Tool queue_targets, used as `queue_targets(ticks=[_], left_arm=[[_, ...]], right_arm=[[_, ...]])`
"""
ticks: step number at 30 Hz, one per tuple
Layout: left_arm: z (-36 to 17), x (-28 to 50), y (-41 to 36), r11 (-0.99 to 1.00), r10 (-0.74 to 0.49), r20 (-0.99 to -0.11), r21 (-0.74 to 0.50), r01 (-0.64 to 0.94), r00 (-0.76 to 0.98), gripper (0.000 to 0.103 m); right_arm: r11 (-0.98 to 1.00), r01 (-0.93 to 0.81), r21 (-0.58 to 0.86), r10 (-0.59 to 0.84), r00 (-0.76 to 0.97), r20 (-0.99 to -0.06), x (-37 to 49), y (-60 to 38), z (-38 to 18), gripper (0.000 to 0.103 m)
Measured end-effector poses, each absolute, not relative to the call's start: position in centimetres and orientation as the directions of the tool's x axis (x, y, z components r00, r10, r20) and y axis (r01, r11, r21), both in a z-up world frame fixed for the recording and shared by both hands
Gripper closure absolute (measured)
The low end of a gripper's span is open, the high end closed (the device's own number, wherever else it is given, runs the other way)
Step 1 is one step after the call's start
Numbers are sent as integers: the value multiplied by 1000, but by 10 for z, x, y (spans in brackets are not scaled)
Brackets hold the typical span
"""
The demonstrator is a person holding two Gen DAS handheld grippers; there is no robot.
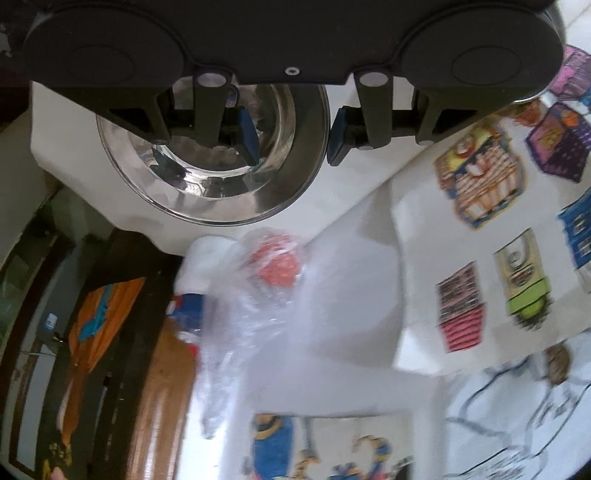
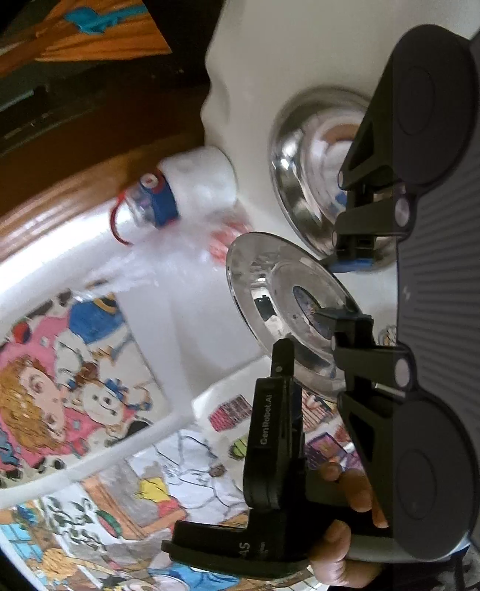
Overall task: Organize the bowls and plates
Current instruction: 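Lift the labelled plate onto the deep plate with the right gripper while the left gripper steadies it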
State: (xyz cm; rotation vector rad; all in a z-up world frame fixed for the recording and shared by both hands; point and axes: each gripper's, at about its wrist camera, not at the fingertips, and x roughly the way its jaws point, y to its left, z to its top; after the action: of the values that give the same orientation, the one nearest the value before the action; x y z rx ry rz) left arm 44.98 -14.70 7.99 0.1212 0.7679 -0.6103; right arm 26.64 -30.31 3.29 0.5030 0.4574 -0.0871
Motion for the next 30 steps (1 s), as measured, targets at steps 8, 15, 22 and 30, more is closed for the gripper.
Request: queue_targets(ticks=[8, 15, 22, 30], left_arm=[[81, 436, -192, 790, -515, -672, -131, 598, 532, 61], [65, 432, -225, 764, -523, -691, -122, 633, 499, 61], [52, 433, -237, 760, -516, -706, -117, 639, 484, 61], [38, 434, -243, 758, -494, -728, -93, 645, 475, 61]], right_arm=[[866, 245, 435, -31, 896, -443, 246, -344, 38, 78], [854, 300, 424, -75, 878, -472, 240, -372, 26, 78], [850, 323, 417, -81, 861, -502, 243, -382, 10, 78], [852, 337, 400, -84, 843, -532, 246, -384, -2, 76]])
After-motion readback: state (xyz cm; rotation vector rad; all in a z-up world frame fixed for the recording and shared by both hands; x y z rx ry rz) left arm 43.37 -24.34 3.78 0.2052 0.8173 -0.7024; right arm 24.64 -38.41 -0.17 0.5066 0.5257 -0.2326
